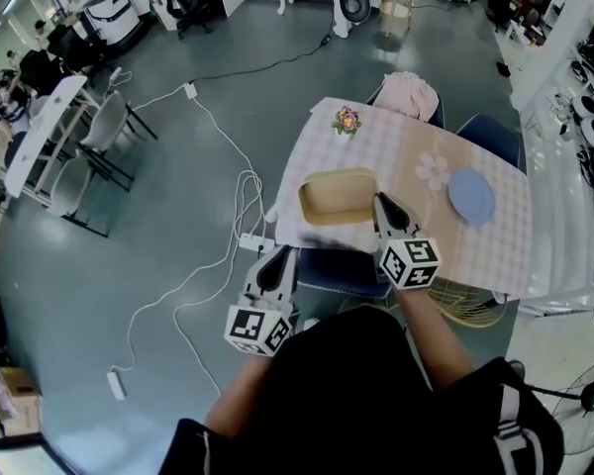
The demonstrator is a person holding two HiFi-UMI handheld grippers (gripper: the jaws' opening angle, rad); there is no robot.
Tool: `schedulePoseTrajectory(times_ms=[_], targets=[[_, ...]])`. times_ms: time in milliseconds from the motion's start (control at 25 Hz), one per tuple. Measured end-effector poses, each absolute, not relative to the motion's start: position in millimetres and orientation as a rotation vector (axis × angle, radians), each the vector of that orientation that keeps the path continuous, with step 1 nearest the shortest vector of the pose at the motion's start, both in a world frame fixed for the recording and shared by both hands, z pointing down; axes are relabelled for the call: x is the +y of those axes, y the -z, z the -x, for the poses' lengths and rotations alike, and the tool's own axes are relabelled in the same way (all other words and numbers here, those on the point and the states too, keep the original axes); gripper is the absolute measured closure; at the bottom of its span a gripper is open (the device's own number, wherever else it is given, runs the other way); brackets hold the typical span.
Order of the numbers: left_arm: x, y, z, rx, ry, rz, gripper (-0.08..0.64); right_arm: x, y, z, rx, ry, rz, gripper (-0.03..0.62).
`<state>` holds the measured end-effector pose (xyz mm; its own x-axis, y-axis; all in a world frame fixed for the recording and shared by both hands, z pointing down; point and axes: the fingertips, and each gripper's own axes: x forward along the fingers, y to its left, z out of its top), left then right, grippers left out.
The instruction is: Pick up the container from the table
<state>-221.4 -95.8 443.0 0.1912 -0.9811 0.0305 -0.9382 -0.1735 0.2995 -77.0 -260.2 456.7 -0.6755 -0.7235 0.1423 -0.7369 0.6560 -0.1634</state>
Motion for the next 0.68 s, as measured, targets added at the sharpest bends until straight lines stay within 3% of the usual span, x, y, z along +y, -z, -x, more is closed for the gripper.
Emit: schedulePoseTrajectory(times_ms=[680], targets=[[-81.1, -442.1, 247.1, -1.903, 0.253, -2.181, 0.534, -232.4, -445.8, 90.8, -2.821, -0.303, -1.188, 0.580]])
